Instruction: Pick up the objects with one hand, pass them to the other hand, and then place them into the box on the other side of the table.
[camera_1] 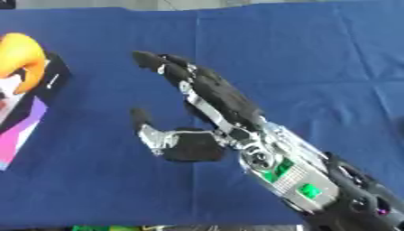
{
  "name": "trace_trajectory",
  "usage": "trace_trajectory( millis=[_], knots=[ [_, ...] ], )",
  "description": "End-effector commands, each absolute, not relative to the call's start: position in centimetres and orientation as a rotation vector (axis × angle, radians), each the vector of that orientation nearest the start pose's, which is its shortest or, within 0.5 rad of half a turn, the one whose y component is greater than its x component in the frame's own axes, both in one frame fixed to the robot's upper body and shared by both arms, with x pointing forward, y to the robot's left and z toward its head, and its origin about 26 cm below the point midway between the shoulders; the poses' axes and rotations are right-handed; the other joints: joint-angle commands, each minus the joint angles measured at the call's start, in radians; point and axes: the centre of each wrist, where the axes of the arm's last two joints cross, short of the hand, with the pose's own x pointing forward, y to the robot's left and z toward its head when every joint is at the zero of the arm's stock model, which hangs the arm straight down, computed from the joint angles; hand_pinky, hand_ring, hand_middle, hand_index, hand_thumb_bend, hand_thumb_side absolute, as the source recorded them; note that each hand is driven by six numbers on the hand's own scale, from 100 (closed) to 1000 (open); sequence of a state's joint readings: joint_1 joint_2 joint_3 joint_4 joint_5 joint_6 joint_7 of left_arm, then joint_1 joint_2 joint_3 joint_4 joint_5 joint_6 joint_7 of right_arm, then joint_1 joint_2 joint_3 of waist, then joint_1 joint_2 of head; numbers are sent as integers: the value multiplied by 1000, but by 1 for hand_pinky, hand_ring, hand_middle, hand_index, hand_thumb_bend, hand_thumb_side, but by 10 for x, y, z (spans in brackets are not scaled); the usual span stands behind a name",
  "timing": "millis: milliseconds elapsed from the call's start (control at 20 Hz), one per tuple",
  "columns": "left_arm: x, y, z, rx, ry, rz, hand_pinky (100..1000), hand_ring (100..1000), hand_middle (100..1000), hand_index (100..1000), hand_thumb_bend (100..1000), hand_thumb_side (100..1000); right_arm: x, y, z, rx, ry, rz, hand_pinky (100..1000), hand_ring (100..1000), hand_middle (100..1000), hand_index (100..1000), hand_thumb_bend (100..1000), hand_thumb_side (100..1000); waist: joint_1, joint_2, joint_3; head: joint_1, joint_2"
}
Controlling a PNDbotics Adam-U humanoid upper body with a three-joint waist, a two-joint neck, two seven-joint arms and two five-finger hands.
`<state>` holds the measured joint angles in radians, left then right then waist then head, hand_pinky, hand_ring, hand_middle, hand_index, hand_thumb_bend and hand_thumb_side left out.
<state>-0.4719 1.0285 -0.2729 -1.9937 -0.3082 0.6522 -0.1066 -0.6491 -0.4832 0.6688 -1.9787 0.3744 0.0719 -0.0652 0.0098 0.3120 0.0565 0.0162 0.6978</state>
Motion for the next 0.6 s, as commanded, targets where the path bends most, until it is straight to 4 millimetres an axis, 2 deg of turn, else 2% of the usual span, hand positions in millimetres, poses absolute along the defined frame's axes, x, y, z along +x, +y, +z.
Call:
trace_trajectory(
  millis=[50, 400, 600],
  knots=[
    [292, 307, 291, 1206, -1455, -874, 426, 352, 255, 342, 100, 100, 280, -122, 217, 334, 3112, -1650, 888, 876, 859, 981, 100, 710, -3, -11, -2, 49, -26],
    [310, 347, 276, 1265, -1342, -687, 445, 370, 276, 366, 100, 100, 283, -130, 219, 362, 3152, -1534, 884, 869, 853, 974, 100, 698, -24, 5, -11, 129, -51],
    [324, 365, 268, 1264, -1319, -624, 533, 462, 371, 475, 100, 100, 283, -130, 221, 346, 3173, -1475, 883, 866, 851, 972, 100, 691, -31, 14, -17, 144, -63]
  ],
)
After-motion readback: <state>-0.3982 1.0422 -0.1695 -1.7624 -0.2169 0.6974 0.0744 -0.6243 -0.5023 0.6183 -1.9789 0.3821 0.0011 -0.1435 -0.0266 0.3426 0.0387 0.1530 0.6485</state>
